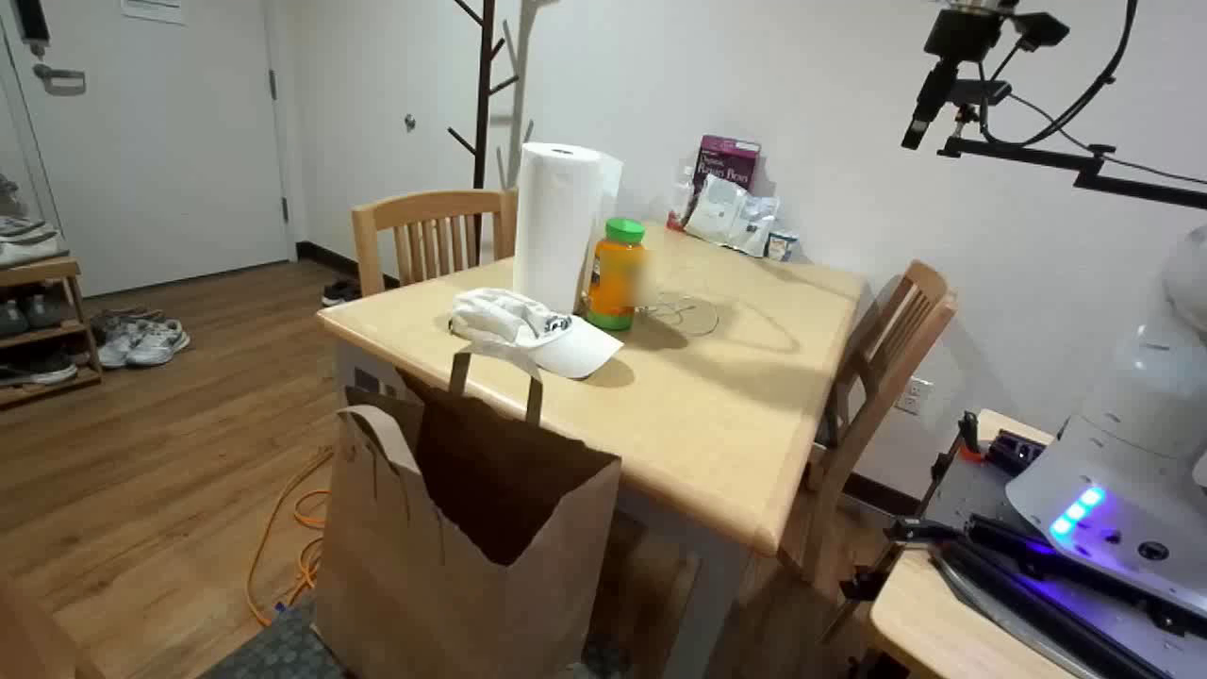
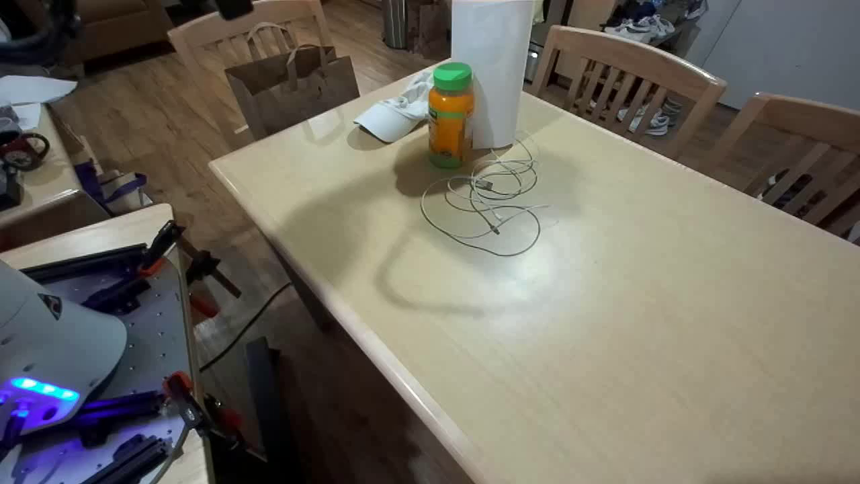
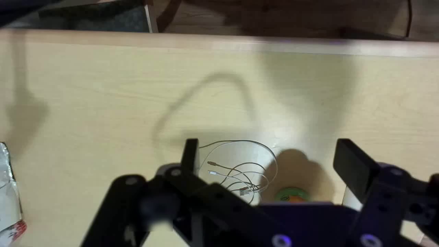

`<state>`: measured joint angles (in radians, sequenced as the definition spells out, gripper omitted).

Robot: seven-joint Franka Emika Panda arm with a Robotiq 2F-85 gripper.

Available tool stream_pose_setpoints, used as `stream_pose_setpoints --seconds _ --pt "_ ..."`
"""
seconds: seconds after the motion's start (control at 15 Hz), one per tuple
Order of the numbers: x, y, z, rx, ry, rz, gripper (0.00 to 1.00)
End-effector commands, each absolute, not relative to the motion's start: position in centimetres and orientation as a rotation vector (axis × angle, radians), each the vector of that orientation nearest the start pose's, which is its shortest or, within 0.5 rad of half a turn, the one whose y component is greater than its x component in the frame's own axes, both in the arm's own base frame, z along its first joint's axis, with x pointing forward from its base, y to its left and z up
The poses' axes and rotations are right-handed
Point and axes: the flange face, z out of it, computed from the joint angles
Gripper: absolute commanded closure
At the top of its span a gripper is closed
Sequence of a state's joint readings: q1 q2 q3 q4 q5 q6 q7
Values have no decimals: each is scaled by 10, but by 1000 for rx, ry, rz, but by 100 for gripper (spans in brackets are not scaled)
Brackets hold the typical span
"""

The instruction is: Uncover the bottle and put the lid on the table

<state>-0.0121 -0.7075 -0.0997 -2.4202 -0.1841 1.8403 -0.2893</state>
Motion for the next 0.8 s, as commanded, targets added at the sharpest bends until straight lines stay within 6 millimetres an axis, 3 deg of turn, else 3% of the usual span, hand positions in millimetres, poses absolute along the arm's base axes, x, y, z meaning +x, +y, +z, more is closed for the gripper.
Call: stream_pose_setpoints --seconds 0.0,0.4,0.73 --pt "347 -60 559 -3252 -384 -166 0" --pt "352 -60 559 -3256 -409 -208 0" --pt "411 -39 554 -3199 -677 -350 0"
